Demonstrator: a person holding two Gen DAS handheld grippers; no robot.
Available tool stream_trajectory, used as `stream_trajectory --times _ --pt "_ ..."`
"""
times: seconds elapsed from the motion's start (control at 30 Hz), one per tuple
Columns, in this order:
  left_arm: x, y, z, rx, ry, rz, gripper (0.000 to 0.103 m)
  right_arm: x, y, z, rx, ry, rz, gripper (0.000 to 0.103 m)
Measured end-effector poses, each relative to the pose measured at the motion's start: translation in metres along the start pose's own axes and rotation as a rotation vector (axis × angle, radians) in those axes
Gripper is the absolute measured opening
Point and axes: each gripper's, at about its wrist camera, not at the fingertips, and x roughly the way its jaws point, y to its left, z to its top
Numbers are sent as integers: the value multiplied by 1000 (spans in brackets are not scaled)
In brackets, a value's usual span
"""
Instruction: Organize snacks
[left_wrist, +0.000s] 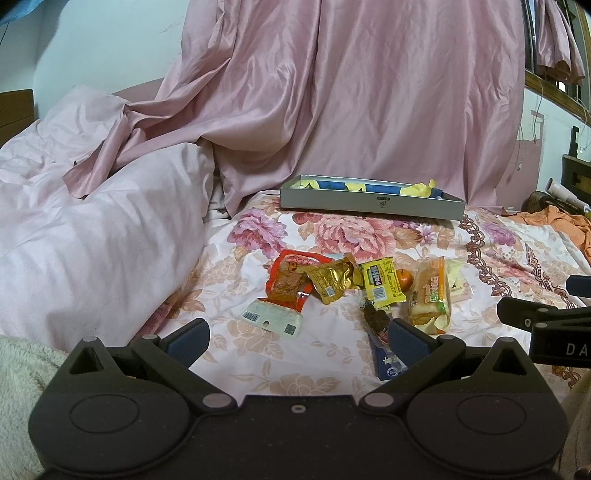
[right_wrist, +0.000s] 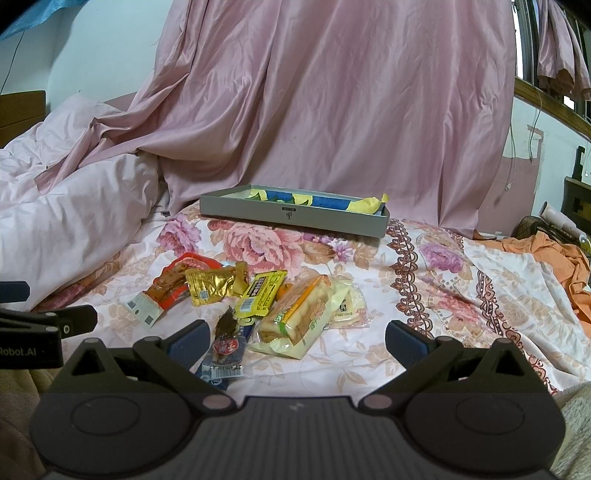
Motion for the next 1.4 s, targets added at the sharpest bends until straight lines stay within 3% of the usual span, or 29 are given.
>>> stream_trajectory --times 0.63,0.8,0.97,1.23,1.4 --pt "1 0 0 -1 2 0 102 0 0 0 2 1 4 103" --pt "6 -4 -11 1 17 -1 102 -4 -2 3 22 -40 23 103" --pt "10 -3 -8 0 47 14 102 -2 -3 1 31 -21 29 103" --pt "32 2 -3 -22 180 -15 102 19 -11 9 96 101 124 103" --pt "49 -3 5 0 238 -72 102 40 -22 21 122 175 164 103"
